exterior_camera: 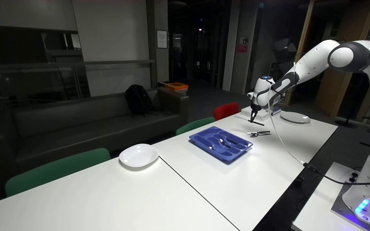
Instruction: Pick up the silver cutlery from the counter and place it on the blue tray
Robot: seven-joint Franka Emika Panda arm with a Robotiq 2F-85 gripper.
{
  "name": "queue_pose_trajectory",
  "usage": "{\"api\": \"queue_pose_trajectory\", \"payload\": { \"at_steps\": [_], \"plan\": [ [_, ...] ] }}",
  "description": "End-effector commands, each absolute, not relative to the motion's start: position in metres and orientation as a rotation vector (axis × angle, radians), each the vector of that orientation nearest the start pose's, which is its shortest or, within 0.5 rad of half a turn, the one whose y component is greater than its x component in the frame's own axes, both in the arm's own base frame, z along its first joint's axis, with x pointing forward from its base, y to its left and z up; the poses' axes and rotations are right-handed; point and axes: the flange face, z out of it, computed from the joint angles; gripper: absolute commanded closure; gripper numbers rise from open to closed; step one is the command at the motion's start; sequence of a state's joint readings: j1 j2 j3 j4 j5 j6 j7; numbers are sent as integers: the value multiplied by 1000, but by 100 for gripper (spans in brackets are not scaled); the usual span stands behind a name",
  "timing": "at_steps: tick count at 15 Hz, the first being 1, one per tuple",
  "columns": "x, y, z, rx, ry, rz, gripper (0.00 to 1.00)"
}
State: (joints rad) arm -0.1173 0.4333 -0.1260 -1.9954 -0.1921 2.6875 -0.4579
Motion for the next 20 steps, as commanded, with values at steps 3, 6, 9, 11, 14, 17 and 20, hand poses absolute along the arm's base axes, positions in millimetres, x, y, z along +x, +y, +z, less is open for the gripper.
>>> {"api": "queue_pose_trajectory", "payload": {
  "at_steps": [3,6,9,11,14,17,20],
  "plan": [
    [611,-131,271,-3333,-200,-419,97],
    [608,-143,267,-3362,-133,-414,97],
    [612,-141,263,-3348,-148,-369,87],
    [612,-143,263,-3351,-142,-367,87],
    [613,-137,260,-3357,-141,-361,97],
    [618,-108,247,-3352,-184,-336,97],
    [623,-68,232,-3342,-206,-306,97]
  ]
}}
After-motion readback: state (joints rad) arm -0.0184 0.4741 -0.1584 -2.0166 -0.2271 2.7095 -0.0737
